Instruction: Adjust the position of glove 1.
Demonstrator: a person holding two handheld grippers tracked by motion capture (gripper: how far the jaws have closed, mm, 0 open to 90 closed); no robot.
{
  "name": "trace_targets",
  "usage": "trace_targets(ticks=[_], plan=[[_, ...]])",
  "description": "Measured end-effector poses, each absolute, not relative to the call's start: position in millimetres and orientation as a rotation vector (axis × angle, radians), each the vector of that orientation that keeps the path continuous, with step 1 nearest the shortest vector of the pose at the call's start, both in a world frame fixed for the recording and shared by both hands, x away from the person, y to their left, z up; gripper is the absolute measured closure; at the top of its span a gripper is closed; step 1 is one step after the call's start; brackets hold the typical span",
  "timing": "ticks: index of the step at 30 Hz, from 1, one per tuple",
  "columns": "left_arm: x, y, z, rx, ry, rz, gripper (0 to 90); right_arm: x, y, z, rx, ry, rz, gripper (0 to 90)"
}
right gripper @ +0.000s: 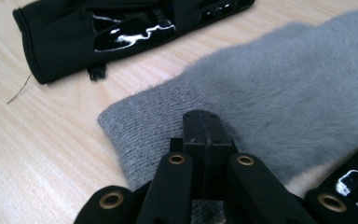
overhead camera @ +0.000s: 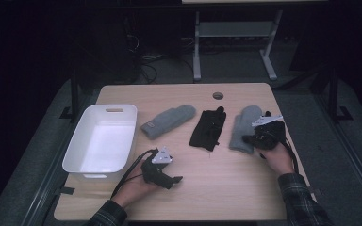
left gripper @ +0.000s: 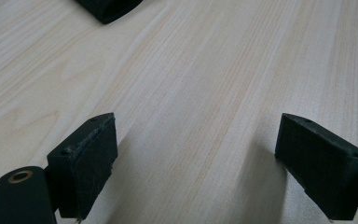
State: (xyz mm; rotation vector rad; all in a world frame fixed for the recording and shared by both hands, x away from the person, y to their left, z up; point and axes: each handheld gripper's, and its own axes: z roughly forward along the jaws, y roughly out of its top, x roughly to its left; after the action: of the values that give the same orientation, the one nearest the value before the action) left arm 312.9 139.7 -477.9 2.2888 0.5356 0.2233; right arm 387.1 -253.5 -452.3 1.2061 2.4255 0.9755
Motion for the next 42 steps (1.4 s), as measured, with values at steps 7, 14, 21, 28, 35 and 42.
trace_targets(ticks=[7, 14, 21, 28, 35, 42], plan=[[312.9, 139.7, -477.9, 2.288, 0.536, 0.224, 12.0, 382.1, -252.4, -453.0, 1.184, 2.455, 1.004, 90.0], [312.8, 139.7, -478.0, 2.286, 0.539, 0.225, 12.0, 372.0, -246.4, -451.4, 1.134, 2.518, 1.015, 90.0], [312.6, 139.7, -478.0, 2.285, 0.542, 0.225, 12.0, 358.9, -234.8, -451.4, 1.101, 2.569, 1.046, 90.0], [312.2, 139.7, -478.0, 2.285, 0.547, 0.226, 12.0, 342.4, -214.9, -450.1, 1.022, 2.660, 1.071, 90.0], [311.9, 139.5, -478.4, 2.279, 0.549, 0.230, 12.0, 328.0, -196.6, -449.7, 0.944, 2.716, 1.088, 90.0], [311.9, 139.5, -478.5, 2.278, 0.550, 0.231, 12.0, 310.7, -174.6, -448.4, 0.843, 2.781, 1.095, 90.0]])
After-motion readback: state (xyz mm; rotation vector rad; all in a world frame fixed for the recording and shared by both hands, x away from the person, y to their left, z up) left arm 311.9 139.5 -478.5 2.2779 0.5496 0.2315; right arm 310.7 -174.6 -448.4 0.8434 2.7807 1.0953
